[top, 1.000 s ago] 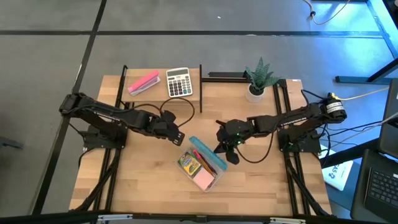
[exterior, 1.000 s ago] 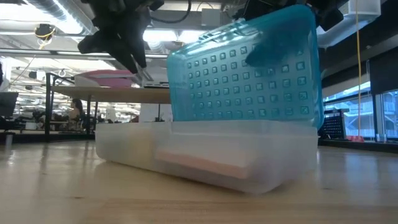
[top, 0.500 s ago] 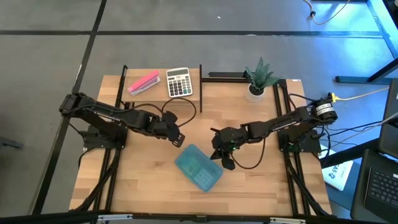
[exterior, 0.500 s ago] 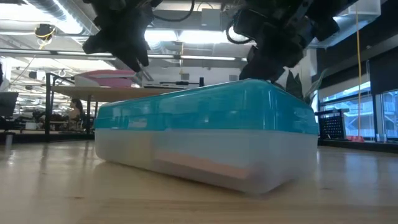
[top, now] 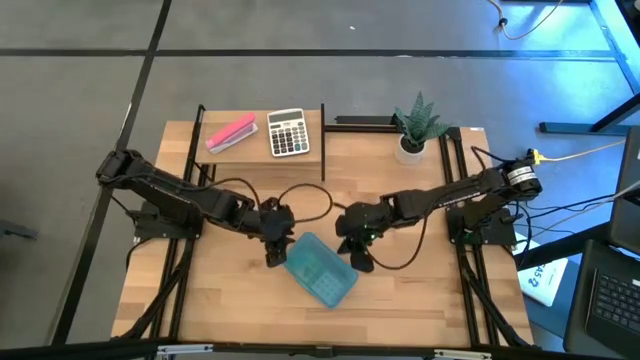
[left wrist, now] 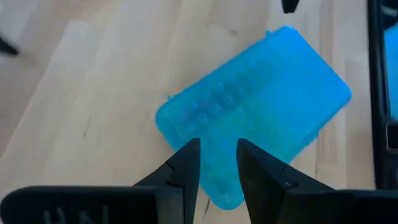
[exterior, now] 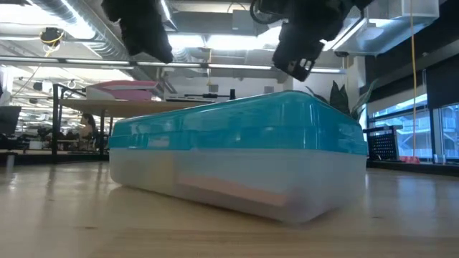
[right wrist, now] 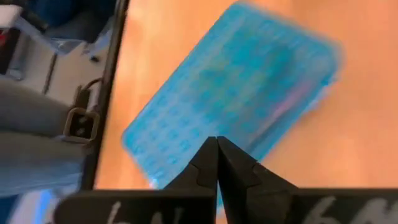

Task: Pack school essentials
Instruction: Close the blue supply box

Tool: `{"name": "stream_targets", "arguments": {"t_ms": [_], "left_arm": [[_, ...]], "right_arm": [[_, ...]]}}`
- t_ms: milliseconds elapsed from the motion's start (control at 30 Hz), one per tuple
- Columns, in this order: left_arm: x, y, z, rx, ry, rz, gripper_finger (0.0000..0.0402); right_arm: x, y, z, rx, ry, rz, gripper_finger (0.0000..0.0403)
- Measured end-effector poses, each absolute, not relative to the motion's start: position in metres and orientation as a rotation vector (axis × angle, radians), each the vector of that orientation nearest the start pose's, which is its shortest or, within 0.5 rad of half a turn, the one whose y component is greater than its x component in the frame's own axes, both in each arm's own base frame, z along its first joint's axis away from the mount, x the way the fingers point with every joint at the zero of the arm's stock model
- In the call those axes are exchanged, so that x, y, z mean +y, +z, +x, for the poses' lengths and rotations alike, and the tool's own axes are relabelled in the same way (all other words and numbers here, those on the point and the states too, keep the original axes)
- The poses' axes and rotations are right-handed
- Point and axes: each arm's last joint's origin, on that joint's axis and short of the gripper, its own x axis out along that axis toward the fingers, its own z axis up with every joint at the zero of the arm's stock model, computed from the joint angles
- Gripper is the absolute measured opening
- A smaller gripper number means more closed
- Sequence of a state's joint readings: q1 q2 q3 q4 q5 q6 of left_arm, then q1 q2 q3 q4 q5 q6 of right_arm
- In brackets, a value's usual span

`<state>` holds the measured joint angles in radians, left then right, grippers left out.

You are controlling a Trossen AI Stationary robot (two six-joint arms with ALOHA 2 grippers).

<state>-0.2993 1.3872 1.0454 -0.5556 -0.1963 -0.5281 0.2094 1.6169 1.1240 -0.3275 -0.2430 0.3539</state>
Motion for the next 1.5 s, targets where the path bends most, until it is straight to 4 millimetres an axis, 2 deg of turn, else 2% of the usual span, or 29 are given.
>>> {"name": "stream_targets", "arguments": {"t_ms": [300,633,933,1200,1500], "left_arm": [[-0.092,0.227,0.266,0.809,-0.039,-0.152,0.0095],[-0.091,0.195,0.257,0.776,-0.063,-0.143,0.0065],[-0.088,0.181,0.25,0.775,-0.038,-0.134,0.0005],[-0.09,0.184,0.258,0.681,-0.037,-0.156,0.0001],[-0.096,0.166,0.271,0.672,-0.043,-0.158,0.0003]], "right_arm": [[0.122,0.203,0.349,0.871,0.354,0.379,0.0006],[0.139,0.174,0.354,0.931,0.332,0.401,0.0006],[0.14,0.166,0.357,0.943,0.326,0.428,0.0006],[0.135,0.164,0.355,0.986,0.263,0.435,0.0007],[0.112,0.161,0.357,1.028,0.217,0.372,0.0007]]}}
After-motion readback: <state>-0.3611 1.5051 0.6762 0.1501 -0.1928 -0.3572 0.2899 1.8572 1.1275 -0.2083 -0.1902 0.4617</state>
